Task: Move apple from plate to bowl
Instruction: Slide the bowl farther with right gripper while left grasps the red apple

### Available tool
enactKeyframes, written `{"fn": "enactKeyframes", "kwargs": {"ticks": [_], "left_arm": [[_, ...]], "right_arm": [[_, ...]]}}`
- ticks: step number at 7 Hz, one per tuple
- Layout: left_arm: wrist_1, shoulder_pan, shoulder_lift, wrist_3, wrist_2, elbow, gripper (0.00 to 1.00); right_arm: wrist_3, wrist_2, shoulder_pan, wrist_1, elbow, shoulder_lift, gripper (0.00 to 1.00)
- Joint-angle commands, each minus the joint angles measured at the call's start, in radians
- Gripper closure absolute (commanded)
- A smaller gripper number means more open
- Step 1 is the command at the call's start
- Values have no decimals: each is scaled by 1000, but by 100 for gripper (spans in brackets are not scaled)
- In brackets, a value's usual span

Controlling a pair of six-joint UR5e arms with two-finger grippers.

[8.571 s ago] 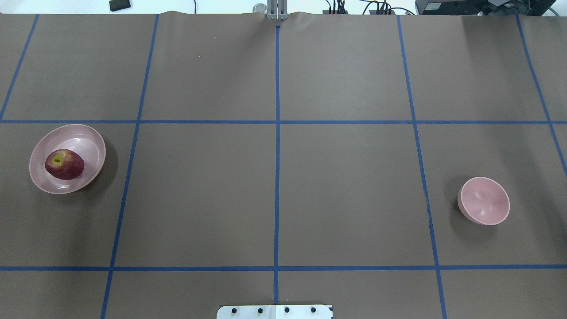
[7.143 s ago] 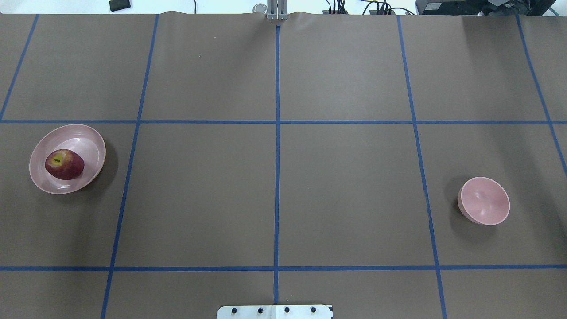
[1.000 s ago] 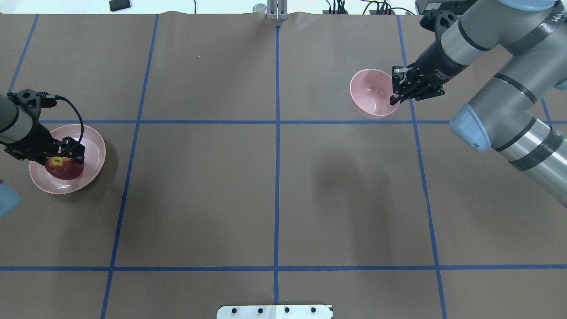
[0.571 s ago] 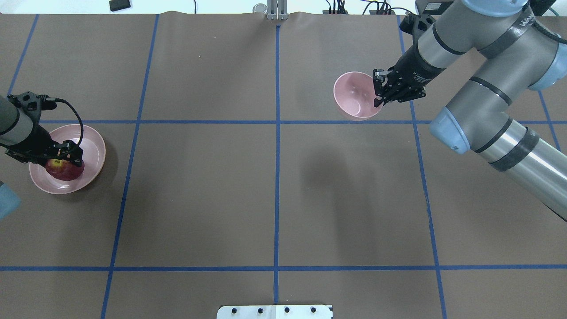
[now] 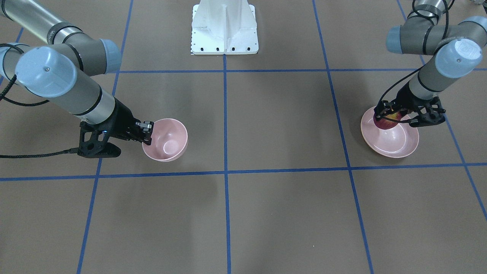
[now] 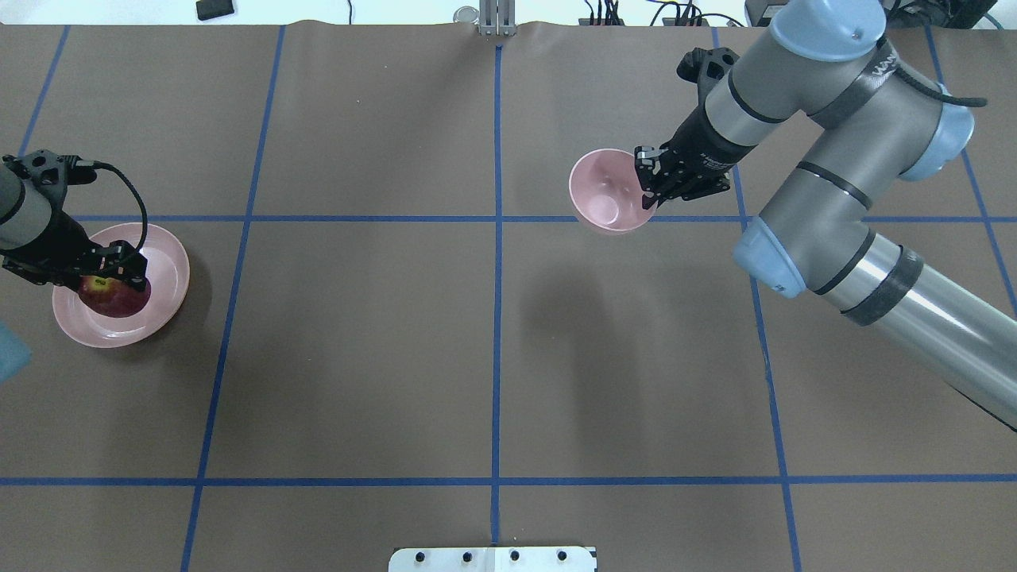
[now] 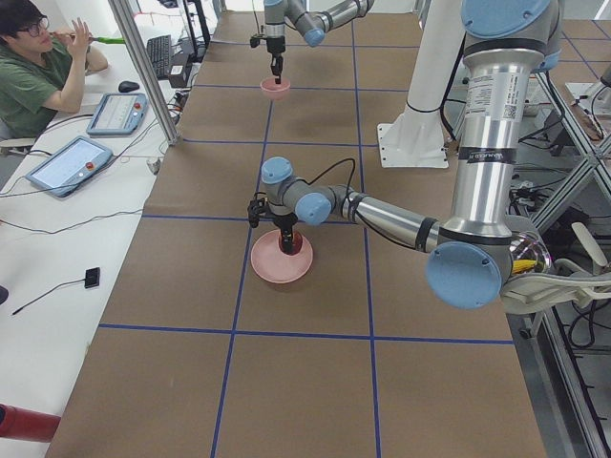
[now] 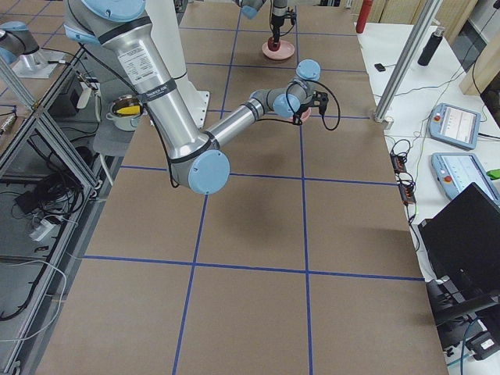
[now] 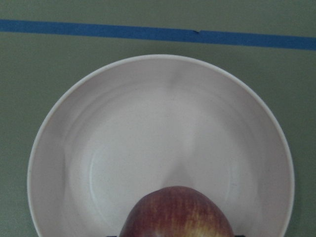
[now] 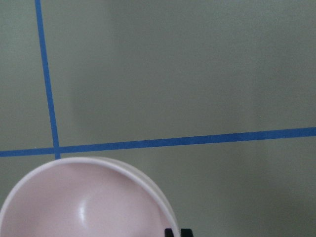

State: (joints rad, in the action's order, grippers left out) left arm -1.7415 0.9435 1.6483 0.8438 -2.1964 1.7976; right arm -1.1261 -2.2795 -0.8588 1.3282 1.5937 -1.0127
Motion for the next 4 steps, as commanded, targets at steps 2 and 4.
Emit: {"fn": "enactKeyframes", "kwargs": {"ticks": [2,4], "left_arm": [[300,3,150,15,1,140,100],[439,0,282,21,0,137,100]], "right_arm": [[-23,78,82,-1,-153,152,100],[-18,112,113,-6,-284,260,100]]}}
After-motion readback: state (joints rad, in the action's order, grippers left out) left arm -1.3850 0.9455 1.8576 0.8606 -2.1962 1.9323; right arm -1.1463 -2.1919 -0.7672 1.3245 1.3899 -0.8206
